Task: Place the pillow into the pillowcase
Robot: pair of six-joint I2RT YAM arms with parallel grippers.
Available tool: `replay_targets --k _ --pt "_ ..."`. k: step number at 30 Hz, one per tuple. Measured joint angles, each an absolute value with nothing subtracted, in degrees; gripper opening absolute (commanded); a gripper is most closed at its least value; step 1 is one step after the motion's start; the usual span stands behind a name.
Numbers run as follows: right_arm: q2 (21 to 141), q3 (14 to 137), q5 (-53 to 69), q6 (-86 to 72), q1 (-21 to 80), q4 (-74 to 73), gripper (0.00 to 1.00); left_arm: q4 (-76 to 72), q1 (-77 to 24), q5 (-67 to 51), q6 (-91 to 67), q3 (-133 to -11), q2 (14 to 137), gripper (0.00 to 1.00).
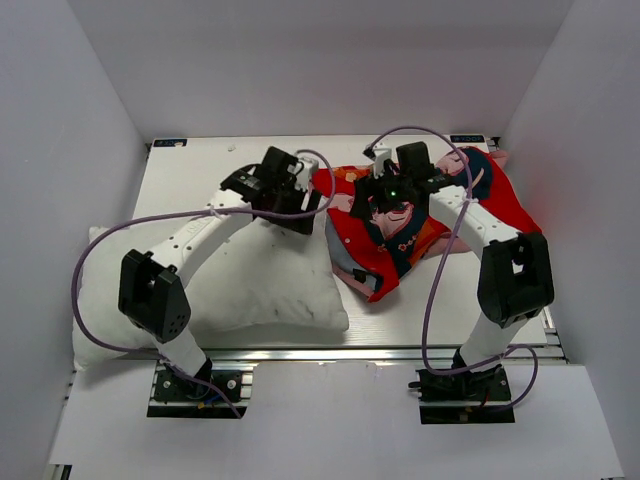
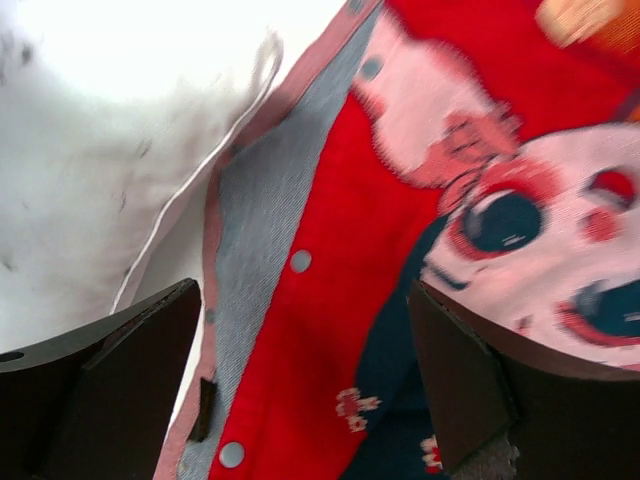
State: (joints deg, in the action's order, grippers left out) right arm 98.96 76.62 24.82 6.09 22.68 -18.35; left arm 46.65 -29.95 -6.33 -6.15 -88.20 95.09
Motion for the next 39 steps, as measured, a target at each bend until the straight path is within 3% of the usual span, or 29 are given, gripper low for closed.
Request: replay_targets --k 7,9,11,12,14,15,16,33,36,37,39 --pt "99.9 79.8 25.9 6.1 21.4 -17.3 0.89 49.8 -33.8 4.8 -6.3 -83.2 96.1 0.89" --pt "101.2 79.8 25.9 6.1 21.5 -17.2 0.89 48.2 -34.1 7.7 -7.3 -80.4 96.9 0.81" --pt "102.7 79.9 25.9 6.2 21.6 -17.2 0.89 46.0 -34.1 9.9 -8.6 -77.5 98.4 0.64" --pt "103.7 80.1 25.9 6.2 21.6 -17.2 0.89 44.7 -34.1 10.8 -9.3 -76.4 99.2 0.45" --pt "105.7 80.8 25.8 6.2 21.6 -17.3 0.88 41.8 -34.1 12.4 -10.6 -74.2 100.3 0.23" --pt "106.6 81.2 25.6 6.4 21.9 -17.3 0.87 40.4 -34.1 12.9 -11.3 -73.4 100.4 0.03" --pt "107.5 81.6 25.1 6.5 22.0 -17.4 0.86 39.6 -34.1 13.2 -12.5 -73.1 100.3 0.0" --pt "122.0 92.5 7.4 6.9 30.4 -16.7 0.8 42.8 -34.1 11.1 -22.5 -71.7 80.8 0.0" --pt "123.7 92.7 5.5 7.4 30.3 -16.3 0.73 43.0 -34.1 10.6 -23.2 -71.5 81.0 0.0" --pt "124.2 92.9 5.0 7.6 30.2 -16.3 0.61 43.0 -34.1 10.5 -23.4 -71.5 81.2 0.0" --pt "124.8 93.1 4.4 8.1 30.1 -16.3 0.5 42.9 -34.1 10.2 -23.6 -71.5 81.7 0.0"
